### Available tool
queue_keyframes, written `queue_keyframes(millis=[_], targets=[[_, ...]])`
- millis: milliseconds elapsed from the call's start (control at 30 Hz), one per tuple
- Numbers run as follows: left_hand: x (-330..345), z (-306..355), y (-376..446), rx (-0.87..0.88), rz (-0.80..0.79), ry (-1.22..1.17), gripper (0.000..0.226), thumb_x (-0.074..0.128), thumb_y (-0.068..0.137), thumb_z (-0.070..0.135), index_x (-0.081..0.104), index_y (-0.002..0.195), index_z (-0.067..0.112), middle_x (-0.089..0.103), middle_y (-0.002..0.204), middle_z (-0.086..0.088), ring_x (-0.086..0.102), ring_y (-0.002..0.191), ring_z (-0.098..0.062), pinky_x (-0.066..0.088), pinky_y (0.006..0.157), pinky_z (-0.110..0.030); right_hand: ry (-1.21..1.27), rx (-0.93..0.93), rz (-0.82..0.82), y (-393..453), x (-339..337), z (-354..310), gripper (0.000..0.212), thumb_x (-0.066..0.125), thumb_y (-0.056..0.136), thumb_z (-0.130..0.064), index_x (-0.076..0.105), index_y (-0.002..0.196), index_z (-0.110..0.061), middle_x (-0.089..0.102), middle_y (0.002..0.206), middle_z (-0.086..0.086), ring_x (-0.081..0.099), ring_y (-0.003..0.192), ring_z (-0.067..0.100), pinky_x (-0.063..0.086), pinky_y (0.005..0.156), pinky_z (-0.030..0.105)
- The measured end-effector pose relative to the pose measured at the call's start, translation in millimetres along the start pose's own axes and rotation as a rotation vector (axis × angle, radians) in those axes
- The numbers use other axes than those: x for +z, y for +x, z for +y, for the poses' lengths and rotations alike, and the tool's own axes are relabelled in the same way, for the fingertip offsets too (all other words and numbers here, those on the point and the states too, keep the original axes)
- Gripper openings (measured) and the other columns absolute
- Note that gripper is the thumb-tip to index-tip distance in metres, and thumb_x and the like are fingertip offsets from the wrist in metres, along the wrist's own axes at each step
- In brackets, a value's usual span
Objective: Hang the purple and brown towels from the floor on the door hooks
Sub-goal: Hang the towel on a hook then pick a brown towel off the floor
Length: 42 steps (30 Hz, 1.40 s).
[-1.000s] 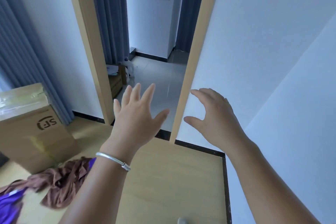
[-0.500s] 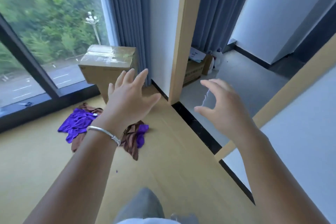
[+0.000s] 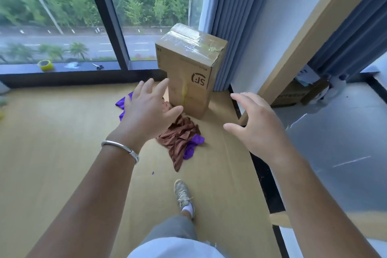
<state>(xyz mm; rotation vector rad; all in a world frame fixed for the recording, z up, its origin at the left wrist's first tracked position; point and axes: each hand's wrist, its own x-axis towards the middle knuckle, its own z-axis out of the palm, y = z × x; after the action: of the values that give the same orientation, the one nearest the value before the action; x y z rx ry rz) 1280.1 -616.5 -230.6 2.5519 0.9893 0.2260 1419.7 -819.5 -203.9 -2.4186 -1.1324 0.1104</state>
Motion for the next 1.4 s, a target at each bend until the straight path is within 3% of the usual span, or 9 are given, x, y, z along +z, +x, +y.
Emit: queue_keyframes(millis=[267,467,600,800,933,1133,1400], targets=[[16.2,-66.7,111.0,-0.223,0.054,-0.080,0.074,0.053,0.082,0.062,0.028,0.145,0.032,0.035,0.145,-0.003,0.025,0.137,-0.024,0.026,0.109,-0.052,-0.069,-0.151,-0.177,148.1,54.9,-9.0,0.065,0.074,0.078,-0.030,0.046,0.137,-0.028,0.046,0.136,-0.011,0.036,0.127,0.009,0.031,0.095,0.022],[36.5,-123.0,154.6,-0.370,0.021,-0.131,0.076,0.052,0.083,0.061,0.025,0.148,0.031,0.026,0.153,-0.004,0.020,0.141,-0.026,0.021,0.113,-0.051,-0.074,-0.214,-0.294,219.0,106.2,-21.4,0.062,0.072,0.081,-0.027,0.045,0.137,-0.030,0.045,0.139,-0.013,0.034,0.131,0.005,0.034,0.102,0.028],[55.4,-159.6,160.6,-0.450,0.015,-0.146,0.076,0.052,0.082,0.062,0.027,0.146,0.031,0.031,0.150,-0.006,0.025,0.138,-0.027,0.024,0.112,-0.050,-0.081,-0.255,-0.379,245.4,144.4,-23.5,0.061,0.072,0.081,-0.024,0.047,0.137,-0.027,0.045,0.141,-0.011,0.032,0.135,0.008,0.035,0.105,0.032],[96.4,-185.7,164.8,-0.478,-0.044,-0.175,0.074,0.055,0.085,0.055,0.027,0.147,0.028,0.029,0.151,-0.004,0.024,0.140,-0.026,0.025,0.112,-0.048,-0.098,-0.333,-0.503,273.8,215.1,-11.6,0.058,0.071,0.081,-0.020,0.050,0.135,-0.023,0.049,0.140,-0.003,0.033,0.138,0.012,0.034,0.107,0.034],[132.0,-192.2,183.2,-0.412,-0.066,-0.180,0.065,0.056,0.085,0.052,0.035,0.142,0.028,0.040,0.144,0.003,0.033,0.133,-0.022,0.031,0.108,-0.050,-0.129,-0.379,-0.566,293.1,265.1,17.5,0.056,0.071,0.081,-0.018,0.052,0.133,-0.019,0.053,0.136,0.001,0.039,0.133,0.017,0.036,0.106,0.035],[233.3,-195.9,216.6,-0.368,-0.082,-0.212,0.056,0.059,0.087,0.041,0.045,0.137,0.021,0.050,0.136,-0.001,0.049,0.121,-0.025,0.043,0.097,-0.043,-0.109,-0.422,-0.653,317.4,355.0,93.6,0.048,0.068,0.078,-0.015,0.059,0.126,-0.016,0.061,0.126,0.001,0.049,0.121,0.022,0.040,0.097,0.033],[441.1,-218.5,239.6,-0.466,-0.233,-0.233,0.046,0.060,0.087,0.039,0.053,0.130,0.025,0.057,0.129,0.000,0.052,0.118,-0.024,0.044,0.087,-0.034,-0.029,-0.454,-0.717,343.5,504.7,236.1,0.035,0.064,0.076,-0.008,0.066,0.111,-0.013,0.066,0.113,0.005,0.059,0.108,0.025,0.047,0.092,0.035]])
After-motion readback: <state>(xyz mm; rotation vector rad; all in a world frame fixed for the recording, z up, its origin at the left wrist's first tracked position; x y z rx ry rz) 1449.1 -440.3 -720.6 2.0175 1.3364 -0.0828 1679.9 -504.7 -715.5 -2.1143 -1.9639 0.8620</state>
